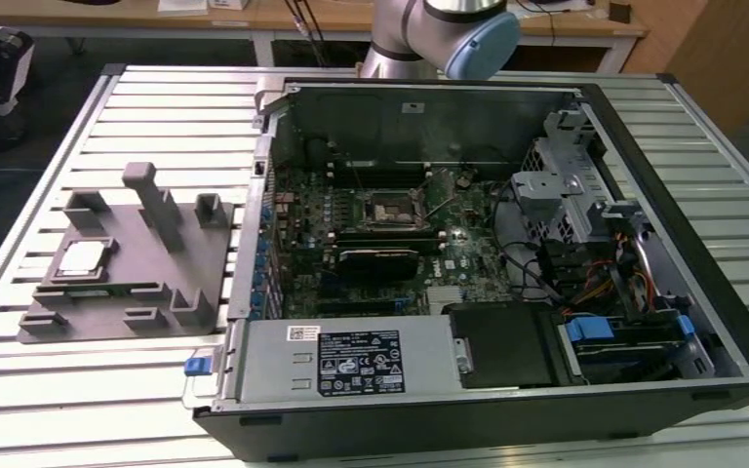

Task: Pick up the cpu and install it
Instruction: 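Reach for the cpu, then pick up the cpu and move it towards the insertion slot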

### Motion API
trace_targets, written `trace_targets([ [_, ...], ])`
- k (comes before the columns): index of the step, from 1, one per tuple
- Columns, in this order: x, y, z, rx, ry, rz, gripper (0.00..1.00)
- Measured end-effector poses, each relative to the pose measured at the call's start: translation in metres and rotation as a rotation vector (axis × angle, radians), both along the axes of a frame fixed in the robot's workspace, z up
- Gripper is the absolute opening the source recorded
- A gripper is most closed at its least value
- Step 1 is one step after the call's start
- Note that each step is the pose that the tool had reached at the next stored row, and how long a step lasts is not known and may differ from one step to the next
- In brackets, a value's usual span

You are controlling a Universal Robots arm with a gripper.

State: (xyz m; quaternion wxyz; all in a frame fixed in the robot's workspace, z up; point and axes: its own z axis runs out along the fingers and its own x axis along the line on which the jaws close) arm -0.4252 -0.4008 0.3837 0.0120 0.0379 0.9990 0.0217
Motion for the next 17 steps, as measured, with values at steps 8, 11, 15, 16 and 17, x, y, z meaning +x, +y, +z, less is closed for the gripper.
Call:
trace_targets([
  [8, -0.018, 0.0, -0.0014, 0.0001, -0.0001, 0.0, 0.11],
  [11, -0.022, 0.0, -0.0019, 0.0001, 0.0002, 0.0, 0.11],
  [15, -0.025, 0.0, -0.0039, 0.0001, 0.0055, 0.0, 0.11],
  [16, -0.026, 0.0, -0.0047, -0.0001, 0.0071, 0.0, 0.11],
  [17, -0.026, 0.0, -0.0054, -0.0001, 0.0071, 0.0, 0.11],
])
